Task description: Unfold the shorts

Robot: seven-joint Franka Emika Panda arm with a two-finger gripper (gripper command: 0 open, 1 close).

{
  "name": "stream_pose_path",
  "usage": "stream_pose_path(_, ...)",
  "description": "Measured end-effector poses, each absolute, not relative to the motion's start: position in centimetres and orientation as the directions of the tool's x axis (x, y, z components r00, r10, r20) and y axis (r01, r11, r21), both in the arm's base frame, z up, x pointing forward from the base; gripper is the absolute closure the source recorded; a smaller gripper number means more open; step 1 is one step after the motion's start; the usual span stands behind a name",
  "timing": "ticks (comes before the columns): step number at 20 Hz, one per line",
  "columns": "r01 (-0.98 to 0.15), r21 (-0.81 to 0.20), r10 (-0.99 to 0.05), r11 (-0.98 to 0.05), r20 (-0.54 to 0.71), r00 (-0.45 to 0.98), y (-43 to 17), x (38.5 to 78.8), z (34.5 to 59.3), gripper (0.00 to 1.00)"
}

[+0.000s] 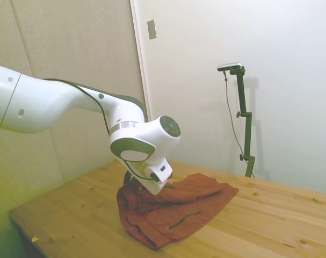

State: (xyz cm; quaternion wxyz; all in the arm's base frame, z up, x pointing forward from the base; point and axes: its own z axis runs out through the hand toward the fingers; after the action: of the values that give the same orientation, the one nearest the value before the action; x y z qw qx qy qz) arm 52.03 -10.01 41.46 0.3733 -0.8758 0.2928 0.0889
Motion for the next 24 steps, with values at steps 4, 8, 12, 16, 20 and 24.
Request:
stream_pose_path(4,-0.544,-0.596,-0.391,-0.591,-0.378,0.839,-6.7,53.9,40.0,0.00)
stream_pose_path(8,-0.507,-0.594,-0.344,-0.625,-0.373,0.862,-3.4,55.6,39.3,0.00)
stream_pose_path(12,-0.504,-0.591,-0.339,-0.630,-0.374,0.863,-2.9,55.8,38.9,0.00)
stream_pose_path(16,-0.503,-0.593,-0.340,-0.629,-0.372,0.864,-2.9,55.7,39.1,0.00)
stream_pose_path(20,-0.491,-0.597,-0.332,-0.634,-0.364,0.870,-2.3,55.8,39.7,0.00)
stream_pose_path(24,-0.483,-0.600,-0.327,-0.637,-0.357,0.875,-1.5,55.9,40.6,0.00)
